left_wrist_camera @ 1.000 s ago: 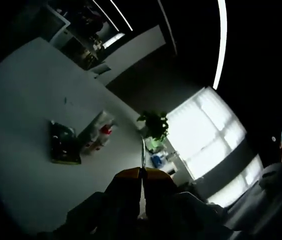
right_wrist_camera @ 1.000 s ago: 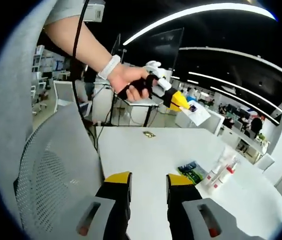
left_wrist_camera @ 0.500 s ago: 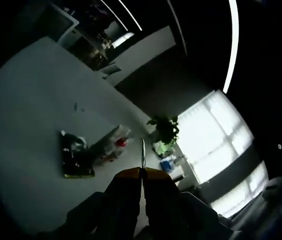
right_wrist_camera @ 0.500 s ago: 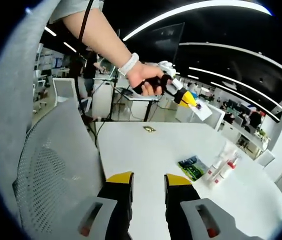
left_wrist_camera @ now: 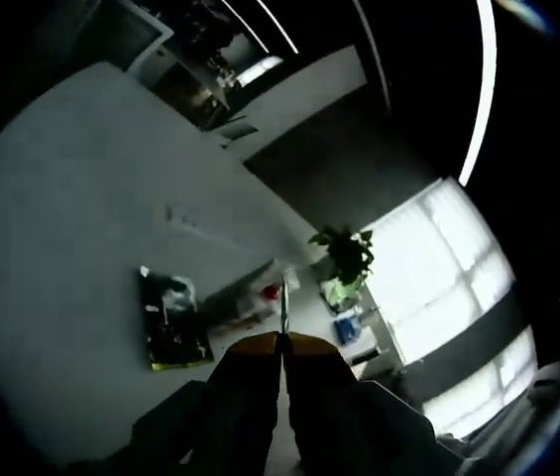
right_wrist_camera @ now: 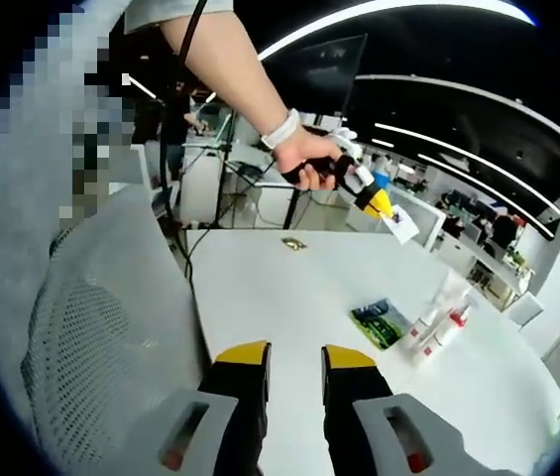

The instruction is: Arrange the skincare products in the storage area until every visible bottle or jar stands upright without overlapping.

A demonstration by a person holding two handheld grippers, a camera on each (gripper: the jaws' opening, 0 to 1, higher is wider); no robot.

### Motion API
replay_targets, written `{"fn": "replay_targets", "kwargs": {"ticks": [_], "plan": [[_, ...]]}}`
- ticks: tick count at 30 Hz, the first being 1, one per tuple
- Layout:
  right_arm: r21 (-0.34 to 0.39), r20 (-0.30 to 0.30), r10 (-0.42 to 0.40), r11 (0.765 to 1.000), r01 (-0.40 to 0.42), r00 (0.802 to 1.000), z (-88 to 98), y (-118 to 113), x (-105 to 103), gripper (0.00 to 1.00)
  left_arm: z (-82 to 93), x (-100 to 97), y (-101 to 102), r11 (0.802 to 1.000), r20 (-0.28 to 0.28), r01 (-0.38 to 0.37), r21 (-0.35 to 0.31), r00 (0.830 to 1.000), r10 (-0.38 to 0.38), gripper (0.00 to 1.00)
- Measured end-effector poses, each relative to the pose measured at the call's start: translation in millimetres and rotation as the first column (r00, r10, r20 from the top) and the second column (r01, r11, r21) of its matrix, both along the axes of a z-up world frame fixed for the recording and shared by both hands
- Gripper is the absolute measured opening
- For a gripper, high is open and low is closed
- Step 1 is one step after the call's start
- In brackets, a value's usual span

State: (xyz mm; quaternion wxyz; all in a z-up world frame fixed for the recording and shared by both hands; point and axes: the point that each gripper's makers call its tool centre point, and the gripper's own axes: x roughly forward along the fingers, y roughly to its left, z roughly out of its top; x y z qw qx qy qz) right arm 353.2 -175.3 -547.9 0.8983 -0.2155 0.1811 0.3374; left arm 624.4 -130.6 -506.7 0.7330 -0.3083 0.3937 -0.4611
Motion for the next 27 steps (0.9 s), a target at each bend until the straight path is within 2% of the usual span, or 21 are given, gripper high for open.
{"fn": "replay_targets", "kwargs": {"ticks": [5,11,14,17,27], "plan": [[-0.017,-0.021,-0.011,1.0,0.011,1.0,-5.4,-2.4,0.6,0.12,-12.6,17.5,5.1,1.0,-0.025,-0.017,0.022,1.0,0.017,0.0],[-0.032,-0.051,-0.008,0.999,0.007,0.999,-12.2,-1.9,-0.7,0.1,-38.3,22.0,-0.4,0.998,-0.081,0.021,0.063,0.997,-0.016,0.0],[-0.04,-0.072,-0.009,0.999,0.006,0.997,-16.3,-2.1,-1.4,0.08,-50.0,31.9,0.9,0.997,-0.094,0.007,0.078,0.996,0.0,0.0],[-0.045,-0.084,-0.018,0.999,0.015,0.996,-19.2,-3.9,-0.7,0.08,-56.9,30.6,-1.7,0.995,-0.105,0.009,0.1,0.994,0.001,0.0],[-0.069,-0.131,-0.047,0.997,0.038,0.99,-29.9,-9.3,0.0,0.07,-84.5,49.5,2.9,0.992,-0.161,-0.006,0.125,0.987,0.026,0.0]]}}
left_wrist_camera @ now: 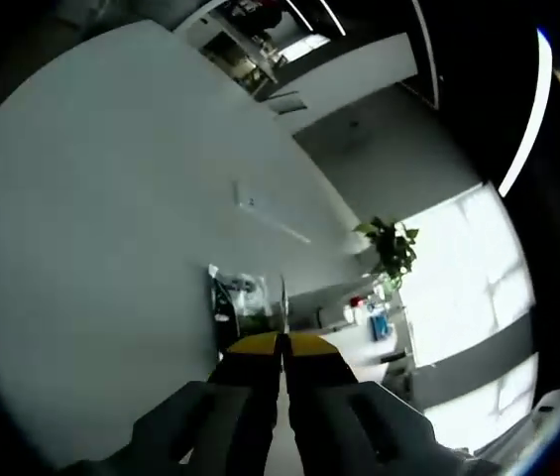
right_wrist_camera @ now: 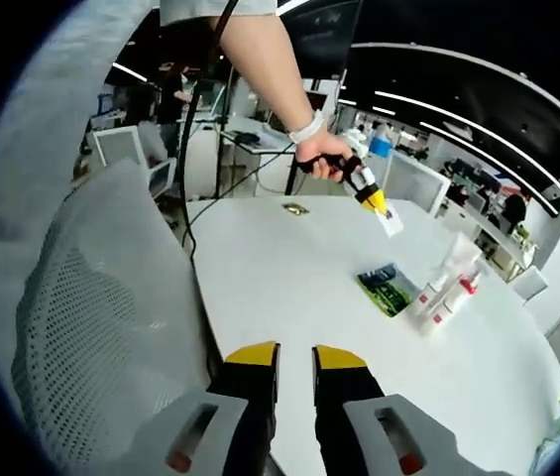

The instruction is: Arrange the skincare products in the storage area until every visible bottle or jar stands upright without overlapping.

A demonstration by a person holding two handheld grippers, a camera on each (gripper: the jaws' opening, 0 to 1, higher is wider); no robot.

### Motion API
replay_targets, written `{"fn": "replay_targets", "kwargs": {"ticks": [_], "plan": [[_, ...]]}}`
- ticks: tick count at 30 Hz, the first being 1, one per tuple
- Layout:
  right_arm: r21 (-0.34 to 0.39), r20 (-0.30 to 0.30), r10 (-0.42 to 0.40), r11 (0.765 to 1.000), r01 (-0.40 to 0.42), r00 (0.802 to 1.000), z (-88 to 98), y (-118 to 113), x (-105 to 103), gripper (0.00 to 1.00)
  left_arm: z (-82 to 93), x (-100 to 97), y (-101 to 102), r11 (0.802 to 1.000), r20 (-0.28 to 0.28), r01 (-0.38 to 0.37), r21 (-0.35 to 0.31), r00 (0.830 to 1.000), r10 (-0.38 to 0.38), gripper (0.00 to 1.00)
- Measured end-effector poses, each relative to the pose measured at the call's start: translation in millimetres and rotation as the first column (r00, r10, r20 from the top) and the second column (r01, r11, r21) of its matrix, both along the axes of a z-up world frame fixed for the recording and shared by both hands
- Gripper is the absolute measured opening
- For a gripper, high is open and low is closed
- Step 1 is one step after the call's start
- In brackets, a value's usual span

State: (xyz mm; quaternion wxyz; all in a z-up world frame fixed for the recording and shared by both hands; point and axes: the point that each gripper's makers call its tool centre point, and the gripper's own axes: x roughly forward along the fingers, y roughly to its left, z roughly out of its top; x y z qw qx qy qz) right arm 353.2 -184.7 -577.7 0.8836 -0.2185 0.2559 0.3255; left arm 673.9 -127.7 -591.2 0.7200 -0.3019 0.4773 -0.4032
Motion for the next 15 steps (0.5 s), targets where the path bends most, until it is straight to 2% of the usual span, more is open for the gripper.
{"fn": "replay_targets", "kwargs": {"ticks": [3,7,10,15], "plan": [[-0.01,-0.016,-0.001,1.0,0.001,1.0,-3.6,-0.5,-0.7,0.07,-10.2,9.3,2.7,1.0,-0.01,-0.009,0.013,1.0,0.009,0.0],[-0.021,-0.018,-0.005,1.0,0.004,1.0,-5.6,-2.0,0.4,0.1,-14.8,6.5,-4.9,1.0,-0.014,0.015,0.022,1.0,-0.015,0.0],[-0.027,-0.027,-0.005,1.0,0.004,1.0,-7.6,-2.3,0.0,0.1,-26.1,18.3,-4.3,0.999,-0.023,0.019,0.029,1.0,-0.018,0.0],[-0.032,-0.049,-0.002,0.999,0.001,0.999,-12.2,-2.2,-1.3,0.09,-43.6,24.1,-3.2,0.998,-0.041,0.032,0.062,0.999,-0.029,0.0]]}}
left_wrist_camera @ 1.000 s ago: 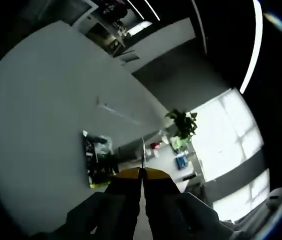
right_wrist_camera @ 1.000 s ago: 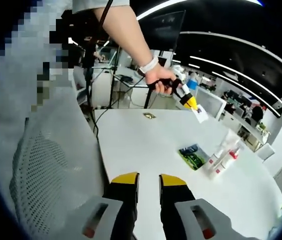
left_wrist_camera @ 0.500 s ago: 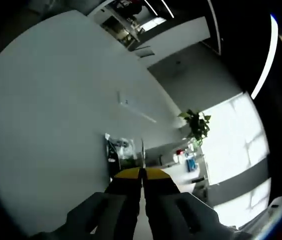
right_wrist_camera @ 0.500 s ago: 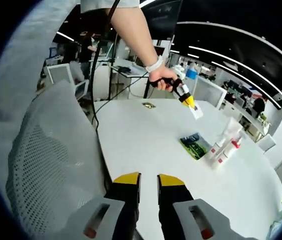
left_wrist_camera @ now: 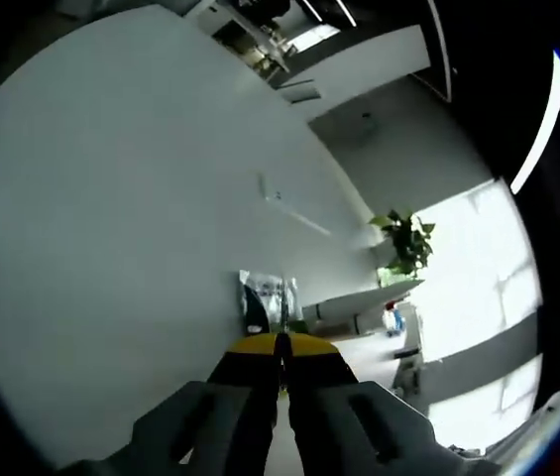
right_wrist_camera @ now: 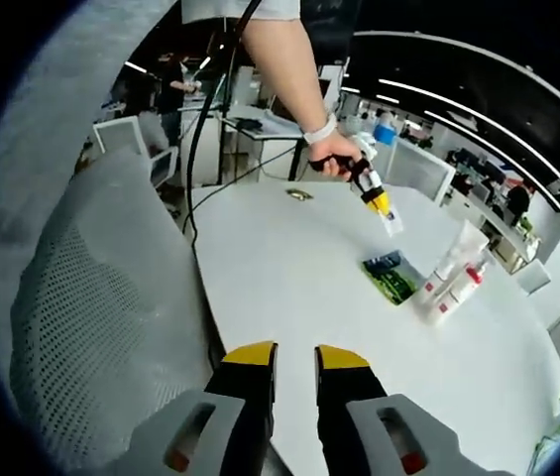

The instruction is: Arrange the skincare products in the storage area until every visible bottle or jar stands upright without overlapping.

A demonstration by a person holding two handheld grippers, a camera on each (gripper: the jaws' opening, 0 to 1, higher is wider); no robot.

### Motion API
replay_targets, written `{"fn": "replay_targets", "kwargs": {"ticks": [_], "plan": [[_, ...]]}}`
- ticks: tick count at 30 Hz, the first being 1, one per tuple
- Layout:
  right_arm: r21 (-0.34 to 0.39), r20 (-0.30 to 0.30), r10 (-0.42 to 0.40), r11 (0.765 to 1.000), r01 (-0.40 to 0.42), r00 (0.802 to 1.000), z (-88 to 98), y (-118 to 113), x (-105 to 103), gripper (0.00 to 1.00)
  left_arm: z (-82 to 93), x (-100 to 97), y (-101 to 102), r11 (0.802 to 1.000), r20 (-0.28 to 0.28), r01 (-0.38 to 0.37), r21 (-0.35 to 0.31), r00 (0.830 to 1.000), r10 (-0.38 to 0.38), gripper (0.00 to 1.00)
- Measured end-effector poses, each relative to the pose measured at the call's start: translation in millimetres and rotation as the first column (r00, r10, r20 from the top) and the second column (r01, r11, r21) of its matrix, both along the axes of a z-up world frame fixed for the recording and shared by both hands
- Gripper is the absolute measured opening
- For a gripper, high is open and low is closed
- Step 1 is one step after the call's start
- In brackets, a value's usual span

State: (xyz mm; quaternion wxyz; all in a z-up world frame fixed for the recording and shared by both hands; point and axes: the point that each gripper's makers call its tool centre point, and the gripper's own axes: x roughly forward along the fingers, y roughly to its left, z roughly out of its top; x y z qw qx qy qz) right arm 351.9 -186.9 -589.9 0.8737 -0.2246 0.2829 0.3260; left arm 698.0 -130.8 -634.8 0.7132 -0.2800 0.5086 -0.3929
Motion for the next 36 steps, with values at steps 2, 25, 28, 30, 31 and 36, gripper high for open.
{"fn": "replay_targets", "kwargs": {"ticks": [2,25,28,30,31,36], "plan": [[-0.001,-0.013,0.0,1.0,0.0,1.0,-2.2,-0.1,-0.7,0.09,-10.3,7.7,3.3,1.0,-0.009,0.004,0.016,1.0,-0.004,0.0],[-0.017,-0.064,-0.01,1.0,0.009,0.998,-11.7,-1.6,-3.6,0.09,-74.5,40.7,13.2,0.986,-0.059,0.015,0.164,0.998,-0.005,0.0],[-0.017,-0.067,-0.006,1.0,0.005,0.998,-12.3,-0.8,-4.0,0.08,-78.0,40.3,15.3,0.982,-0.074,0.023,0.188,0.997,-0.009,0.01],[-0.02,-0.067,-0.006,1.0,0.004,0.998,-12.7,-1.1,-4.2,0.07,-84.9,40.7,21.3,0.968,-0.056,0.034,0.249,0.998,-0.02,0.03],[-0.022,-0.069,-0.005,1.0,0.004,0.998,-13.0,-1.2,-4.5,0.07,-85.4,40.4,21.1,0.968,-0.069,0.035,0.247,0.997,-0.019,0.04],[-0.027,-0.067,0.001,1.0,-0.003,0.998,-13.0,-0.9,-5.1,0.06,-84.1,38.1,18.9,0.964,-0.07,0.052,0.26,0.997,-0.034,0.04]]}}
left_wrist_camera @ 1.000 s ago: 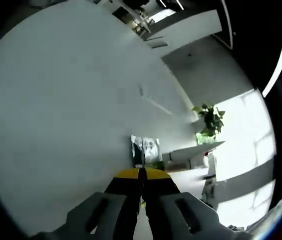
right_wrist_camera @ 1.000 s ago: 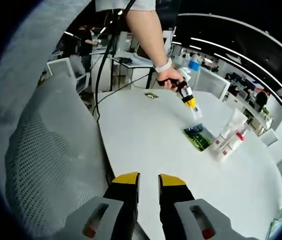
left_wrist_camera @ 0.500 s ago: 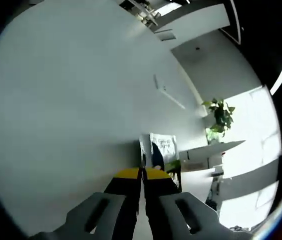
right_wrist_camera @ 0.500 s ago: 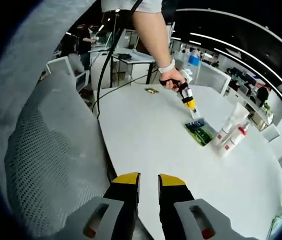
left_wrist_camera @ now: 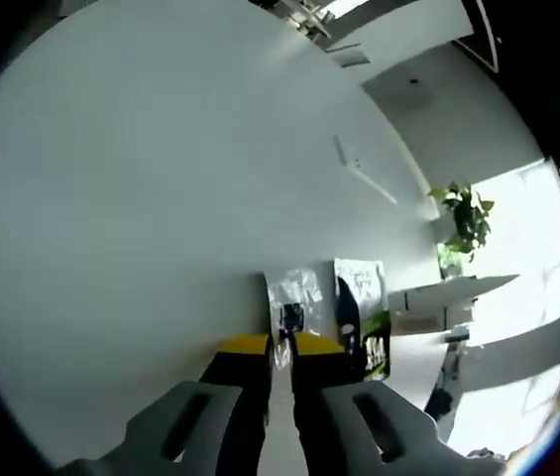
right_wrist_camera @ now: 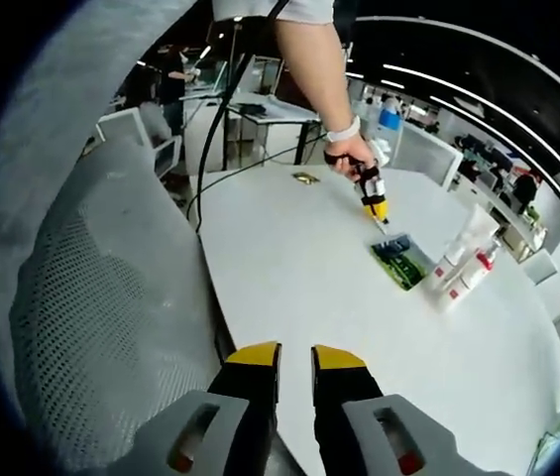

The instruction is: Arrange the skincare products in the storage area until every visible bottle or jar stands upright without overlapping.

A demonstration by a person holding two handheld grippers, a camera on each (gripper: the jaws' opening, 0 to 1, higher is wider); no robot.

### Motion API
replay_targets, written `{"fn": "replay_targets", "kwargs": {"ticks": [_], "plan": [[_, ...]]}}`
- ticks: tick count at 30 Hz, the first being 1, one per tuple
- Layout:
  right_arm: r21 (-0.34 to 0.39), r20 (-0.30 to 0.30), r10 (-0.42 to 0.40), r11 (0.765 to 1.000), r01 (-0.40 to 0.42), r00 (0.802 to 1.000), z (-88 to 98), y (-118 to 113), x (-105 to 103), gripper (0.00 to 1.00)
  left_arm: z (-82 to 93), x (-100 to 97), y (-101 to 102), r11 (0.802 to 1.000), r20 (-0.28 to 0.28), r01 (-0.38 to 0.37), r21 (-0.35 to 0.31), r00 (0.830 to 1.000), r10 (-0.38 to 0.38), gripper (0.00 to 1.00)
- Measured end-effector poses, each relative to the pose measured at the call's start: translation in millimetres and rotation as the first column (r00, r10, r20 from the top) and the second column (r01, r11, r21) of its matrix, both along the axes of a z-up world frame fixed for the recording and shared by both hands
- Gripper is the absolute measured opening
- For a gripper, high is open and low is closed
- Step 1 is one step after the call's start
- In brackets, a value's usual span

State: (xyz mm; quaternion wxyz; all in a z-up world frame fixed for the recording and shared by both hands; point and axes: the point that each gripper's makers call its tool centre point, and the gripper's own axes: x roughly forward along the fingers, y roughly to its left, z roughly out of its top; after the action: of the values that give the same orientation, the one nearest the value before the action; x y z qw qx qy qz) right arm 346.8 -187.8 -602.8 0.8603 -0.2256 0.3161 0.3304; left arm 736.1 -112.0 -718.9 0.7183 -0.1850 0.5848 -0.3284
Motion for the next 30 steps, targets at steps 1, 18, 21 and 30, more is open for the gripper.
{"fn": "replay_targets", "kwargs": {"ticks": [1,18,21,30], "plan": [[0.0,0.0,0.0,1.0,0.0,1.0,0.0,0.0,0.0,0.06,-1.2,2.8,0.6,1.0,0.009,0.011,0.009,1.0,-0.011,0.04],[-0.004,0.005,0.009,1.0,-0.009,1.0,1.4,0.5,-0.5,0.0,-3.0,26.5,12.8,0.983,0.081,0.096,0.155,0.991,-0.109,0.21],[0.004,0.01,0.015,1.0,-0.015,1.0,2.8,2.6,-0.8,0.0,2.7,33.6,23.9,0.988,0.096,0.069,0.138,0.992,-0.083,0.25],[0.006,0.016,0.021,1.0,-0.021,1.0,3.8,3.8,-1.4,0.0,22.8,62.2,127.5,0.948,0.26,-0.037,0.317,0.964,-0.049,0.38]]}}
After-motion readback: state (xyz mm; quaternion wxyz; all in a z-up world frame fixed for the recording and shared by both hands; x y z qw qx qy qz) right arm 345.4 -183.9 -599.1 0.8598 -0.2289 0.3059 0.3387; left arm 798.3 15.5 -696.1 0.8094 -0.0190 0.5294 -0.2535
